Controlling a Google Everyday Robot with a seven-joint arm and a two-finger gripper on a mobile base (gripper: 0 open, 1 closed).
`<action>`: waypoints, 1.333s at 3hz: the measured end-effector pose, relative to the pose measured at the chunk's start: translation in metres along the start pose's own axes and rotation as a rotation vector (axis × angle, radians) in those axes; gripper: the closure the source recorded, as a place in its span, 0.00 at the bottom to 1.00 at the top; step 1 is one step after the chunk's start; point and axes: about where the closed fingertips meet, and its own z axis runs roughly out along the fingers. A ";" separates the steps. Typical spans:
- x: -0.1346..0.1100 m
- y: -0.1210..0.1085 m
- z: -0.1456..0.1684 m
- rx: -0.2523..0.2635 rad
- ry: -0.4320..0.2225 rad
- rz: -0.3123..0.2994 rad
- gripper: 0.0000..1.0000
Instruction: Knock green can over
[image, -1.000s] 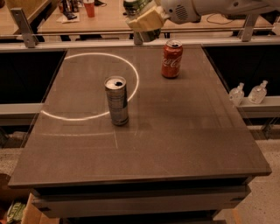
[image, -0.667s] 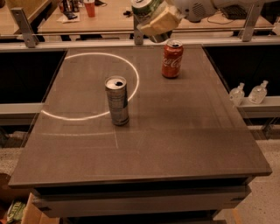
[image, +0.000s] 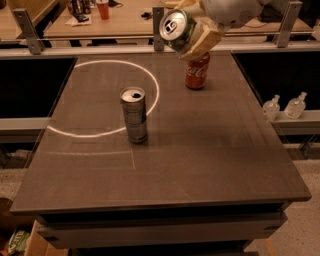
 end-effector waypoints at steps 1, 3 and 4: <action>0.012 0.040 0.012 -0.197 0.025 -0.075 1.00; 0.023 0.109 0.037 -0.404 0.190 -0.229 1.00; 0.026 0.123 0.058 -0.412 0.269 -0.290 1.00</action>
Offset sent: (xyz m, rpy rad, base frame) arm -0.0885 -0.0271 -0.1187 -0.4794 0.1932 0.3330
